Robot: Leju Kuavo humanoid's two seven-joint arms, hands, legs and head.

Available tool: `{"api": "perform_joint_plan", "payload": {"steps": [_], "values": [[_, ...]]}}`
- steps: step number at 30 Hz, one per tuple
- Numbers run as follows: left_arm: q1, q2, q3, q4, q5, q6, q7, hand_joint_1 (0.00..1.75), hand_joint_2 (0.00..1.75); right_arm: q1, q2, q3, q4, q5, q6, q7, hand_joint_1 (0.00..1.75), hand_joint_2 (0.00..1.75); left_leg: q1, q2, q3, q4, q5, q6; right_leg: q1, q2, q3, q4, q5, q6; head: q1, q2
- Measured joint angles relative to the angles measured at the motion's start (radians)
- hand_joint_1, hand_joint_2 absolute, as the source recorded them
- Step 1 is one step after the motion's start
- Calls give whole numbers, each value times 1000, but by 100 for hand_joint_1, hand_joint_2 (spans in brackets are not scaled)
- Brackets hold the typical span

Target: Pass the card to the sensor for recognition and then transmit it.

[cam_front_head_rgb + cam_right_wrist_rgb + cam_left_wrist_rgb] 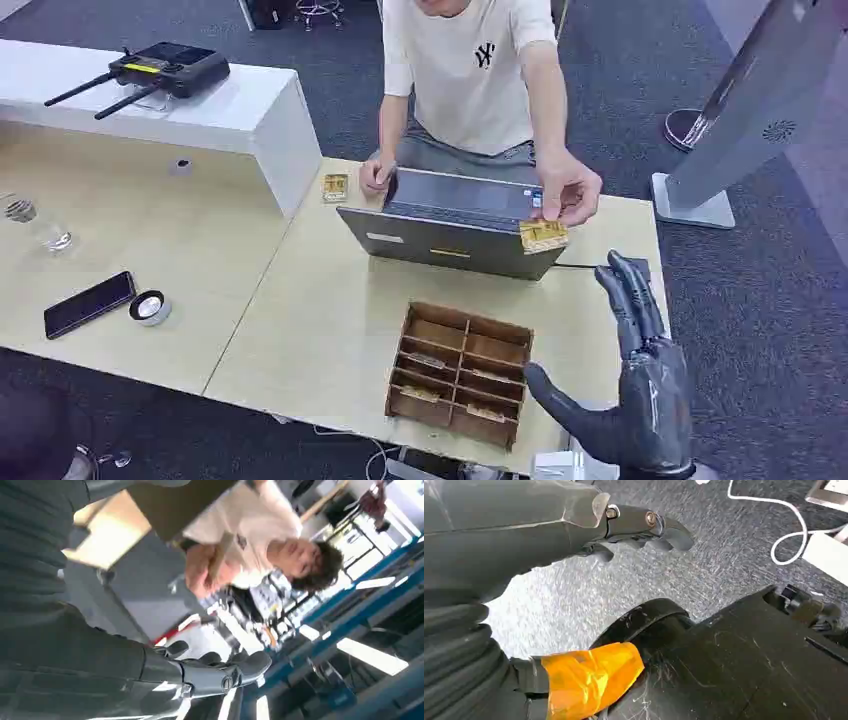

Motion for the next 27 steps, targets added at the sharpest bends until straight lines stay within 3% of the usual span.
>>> {"api": "perform_joint_plan", "payload": {"steps": [6,12,21,23,24,25,26,27], "values": [[-8,-5,25,0,-105,-80,0,0,175,-83,15,36,23,227,-22,67,0,175,0,0,0,0,0,0,0,0,0,0,0,0,0,0],[-15,-27,72,3,-203,-161,-3,0,175,-236,14,51,151,283,-65,58,0,175,0,1,0,0,1,0,0,1,0,0,3,0,0,0],[-15,-47,126,11,-300,-227,-2,0,175,-322,14,92,277,376,-51,79,0,175,0,1,0,0,1,0,0,1,0,0,3,0,0,0],[-13,-50,140,14,-317,-239,0,0,175,-331,14,98,291,382,-50,82,37,175,0,1,0,0,1,0,0,1,0,0,3,0,0,0],[-13,-51,145,14,-322,-241,1,0,175,-334,14,101,297,382,-50,83,82,175,0,1,0,0,1,0,0,1,0,0,3,0,0,0],[-13,-51,149,14,-328,-248,1,0,175,-337,14,105,301,382,-49,85,140,175,0,1,0,0,1,0,0,1,0,0,3,0,0,0],[-12,-52,154,14,-336,-252,3,0,175,-338,14,108,305,382,-44,89,140,175,0,1,0,0,1,0,0,1,0,0,3,0,0,0],[-10,-53,161,14,-342,-258,4,0,175,-340,14,109,308,382,-42,91,152,175,0,1,0,0,1,0,0,1,0,0,3,0,0,0]]}}
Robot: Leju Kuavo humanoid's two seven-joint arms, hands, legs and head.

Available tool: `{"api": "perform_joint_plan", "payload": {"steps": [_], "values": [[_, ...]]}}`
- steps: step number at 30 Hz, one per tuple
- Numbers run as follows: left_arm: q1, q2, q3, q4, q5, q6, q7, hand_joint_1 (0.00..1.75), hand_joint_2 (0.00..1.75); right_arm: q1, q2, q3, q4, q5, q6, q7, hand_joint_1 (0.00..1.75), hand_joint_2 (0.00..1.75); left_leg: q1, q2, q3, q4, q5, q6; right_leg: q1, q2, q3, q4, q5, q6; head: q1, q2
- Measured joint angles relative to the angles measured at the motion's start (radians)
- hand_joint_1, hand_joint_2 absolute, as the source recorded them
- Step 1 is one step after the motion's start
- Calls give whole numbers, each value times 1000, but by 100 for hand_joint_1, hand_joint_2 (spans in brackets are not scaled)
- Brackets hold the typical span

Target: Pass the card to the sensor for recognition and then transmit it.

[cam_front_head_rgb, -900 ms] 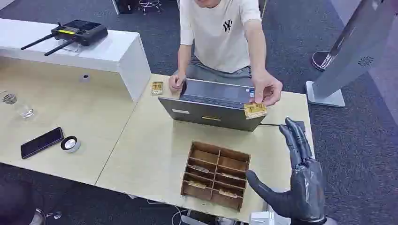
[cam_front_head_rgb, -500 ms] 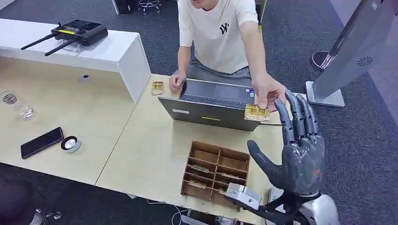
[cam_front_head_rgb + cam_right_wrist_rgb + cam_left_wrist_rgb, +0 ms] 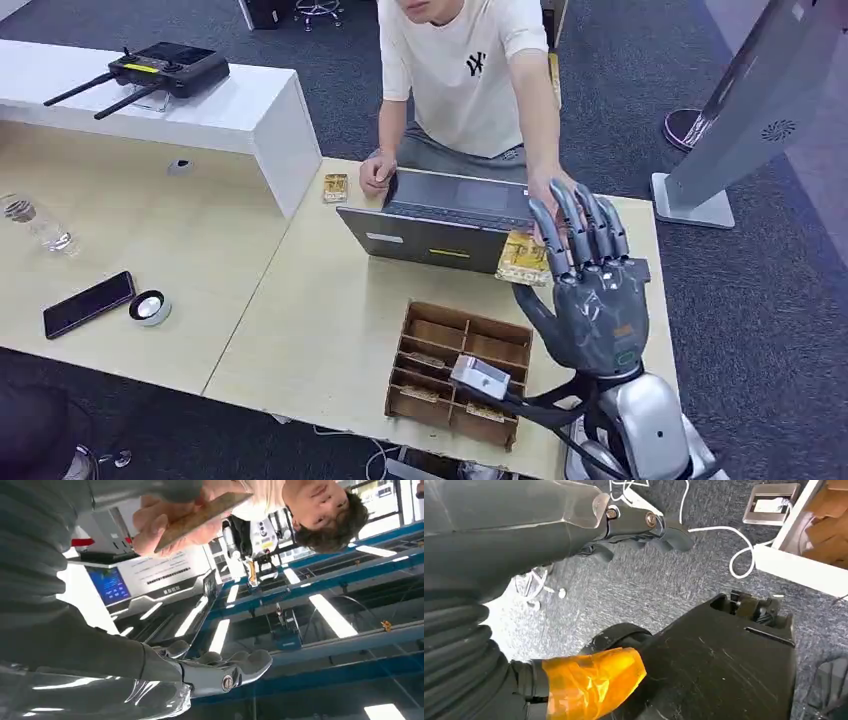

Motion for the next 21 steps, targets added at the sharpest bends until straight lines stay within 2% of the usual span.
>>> {"api": "perform_joint_plan", "payload": {"steps": [1,3,9,13,21], "values": [[1,0,7,0,-10,-3,5,0,175,0,0,1,3,0,3,2,169,175,0,0,0,0,0,0,0,0,0,0,0,0,0,0],[2,-2,16,0,-19,-11,9,0,175,-1,0,3,7,0,5,3,175,175,0,0,0,0,0,0,0,0,0,0,0,0,0,0],[10,-8,53,0,-75,-42,17,0,175,0,1,6,12,3,13,3,173,175,0,0,0,0,0,0,0,0,0,0,0,0,0,0],[12,-8,79,-15,-118,-99,69,0,175,-1,7,5,12,1,30,3,175,175,0,0,0,0,0,0,0,0,0,0,0,0,0,0],[36,-6,136,-52,-174,-146,98,0,175,5,17,1,16,-12,43,3,175,175,0,0,0,0,0,0,0,0,0,0,0,0,0,0]]}}
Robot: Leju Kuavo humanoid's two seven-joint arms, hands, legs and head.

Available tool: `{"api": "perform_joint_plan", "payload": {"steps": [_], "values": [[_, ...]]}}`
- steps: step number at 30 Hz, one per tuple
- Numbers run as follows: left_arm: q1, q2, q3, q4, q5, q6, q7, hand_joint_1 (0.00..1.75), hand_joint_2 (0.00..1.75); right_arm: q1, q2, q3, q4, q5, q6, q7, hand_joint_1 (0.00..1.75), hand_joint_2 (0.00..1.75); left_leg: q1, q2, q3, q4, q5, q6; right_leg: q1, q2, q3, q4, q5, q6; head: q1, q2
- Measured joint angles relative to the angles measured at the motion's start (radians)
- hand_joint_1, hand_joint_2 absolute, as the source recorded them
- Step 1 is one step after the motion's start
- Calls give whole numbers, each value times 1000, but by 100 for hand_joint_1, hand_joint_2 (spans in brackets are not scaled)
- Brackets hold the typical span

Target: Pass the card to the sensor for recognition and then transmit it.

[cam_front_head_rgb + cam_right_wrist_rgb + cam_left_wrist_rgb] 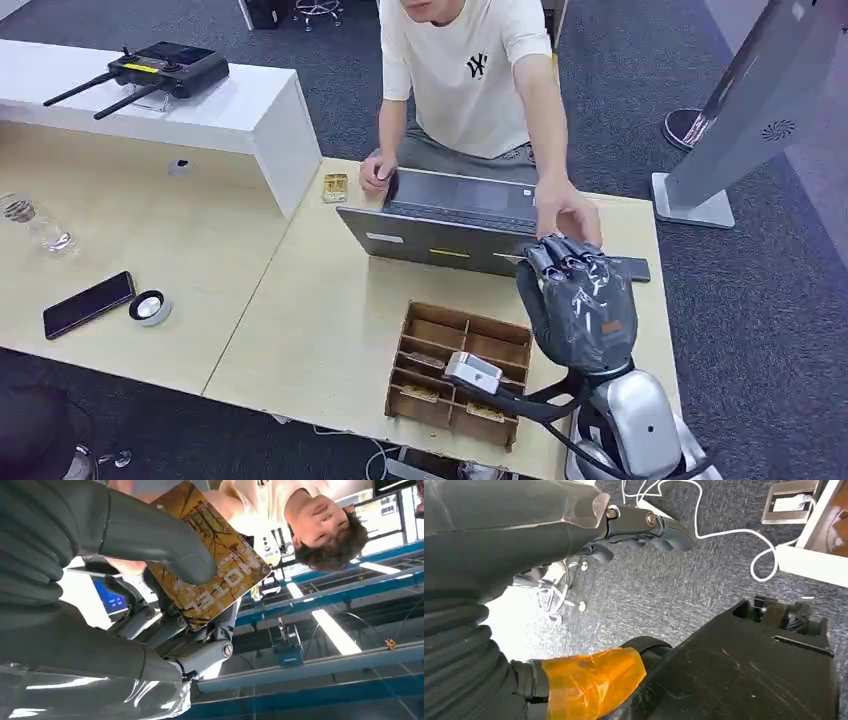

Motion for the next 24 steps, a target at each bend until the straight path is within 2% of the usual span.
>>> {"api": "perform_joint_plan", "payload": {"steps": [7,14,21,24], "values": [[21,0,50,-19,-54,-31,0,0,175,14,12,-8,3,-39,13,-6,175,175,0,0,0,0,0,0,0,0,0,0,0,0,0,0],[42,-2,95,-34,-77,-36,0,0,175,41,40,-49,-18,-151,31,-24,175,175,0,0,0,0,0,0,0,0,0,0,0,0,0,0],[72,-8,152,-63,-91,-30,-1,0,175,110,87,-129,-131,-466,71,-60,175,175,0,0,0,0,0,0,0,0,0,0,0,0,0,0],[92,-8,174,-65,-83,8,-28,0,175,155,98,-168,-175,-573,75,-77,175,175,0,0,-1,0,0,0,0,0,-1,0,0,0,0,0]]}}
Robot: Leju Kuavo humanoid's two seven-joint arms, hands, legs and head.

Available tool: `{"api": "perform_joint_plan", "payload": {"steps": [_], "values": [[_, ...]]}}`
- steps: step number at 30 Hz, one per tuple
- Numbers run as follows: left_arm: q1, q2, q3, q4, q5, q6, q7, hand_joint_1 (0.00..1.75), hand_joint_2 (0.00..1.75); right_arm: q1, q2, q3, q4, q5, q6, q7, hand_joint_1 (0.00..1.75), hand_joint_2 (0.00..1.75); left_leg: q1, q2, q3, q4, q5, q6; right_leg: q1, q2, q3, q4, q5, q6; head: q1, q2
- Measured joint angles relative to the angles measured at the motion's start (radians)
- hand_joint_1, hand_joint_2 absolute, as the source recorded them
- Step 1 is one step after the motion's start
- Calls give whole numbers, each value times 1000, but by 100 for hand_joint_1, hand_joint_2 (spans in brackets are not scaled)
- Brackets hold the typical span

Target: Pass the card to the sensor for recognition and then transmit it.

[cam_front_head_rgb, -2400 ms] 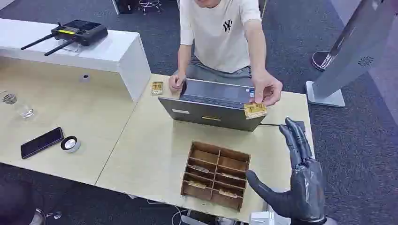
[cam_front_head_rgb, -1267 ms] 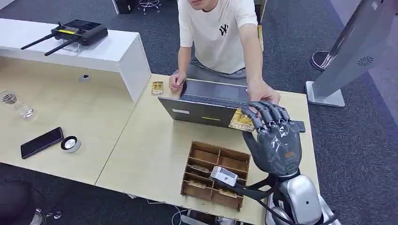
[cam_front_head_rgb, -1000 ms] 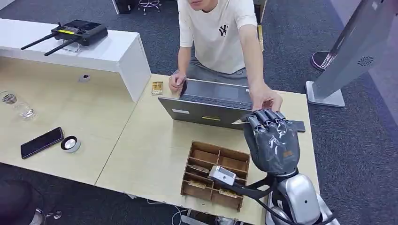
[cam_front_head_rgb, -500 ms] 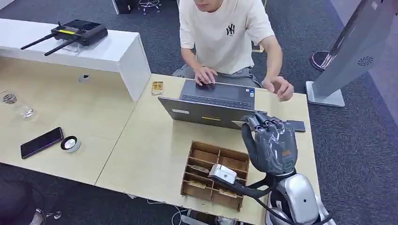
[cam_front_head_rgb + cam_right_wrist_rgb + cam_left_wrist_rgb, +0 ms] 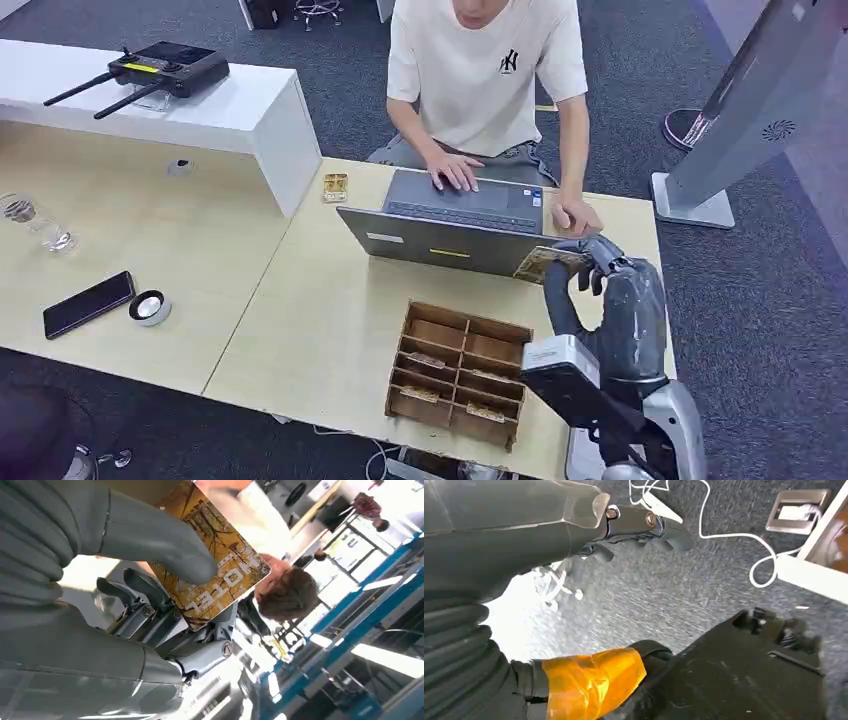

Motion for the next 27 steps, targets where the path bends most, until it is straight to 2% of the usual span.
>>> {"api": "perform_joint_plan", "payload": {"steps": [4,12,18,23,27], "values": [[18,-5,21,5,15,47,-30,0,175,62,5,-51,-45,-125,19,-13,175,175,0,0,0,0,0,0,0,0,0,0,0,0,0,0],[50,-18,51,13,70,112,-24,0,175,195,6,-164,-88,-375,93,9,175,175,0,0,0,0,0,0,0,0,0,0,0,0,0,0],[73,-31,82,20,124,149,-26,0,175,285,-13,-209,-94,-454,148,37,175,175,0,0,-1,0,-1,0,0,0,-1,0,0,0,0,0],[88,-36,107,24,157,172,-31,0,175,332,-45,-210,-90,-483,167,66,175,175,0,0,-1,0,-1,0,0,0,-1,0,0,0,0,0],[99,-43,122,30,186,194,-32,0,175,365,-83,-207,-73,-516,180,120,175,175,0,0,-1,0,-1,0,0,0,-1,0,0,0,0,0]]}}
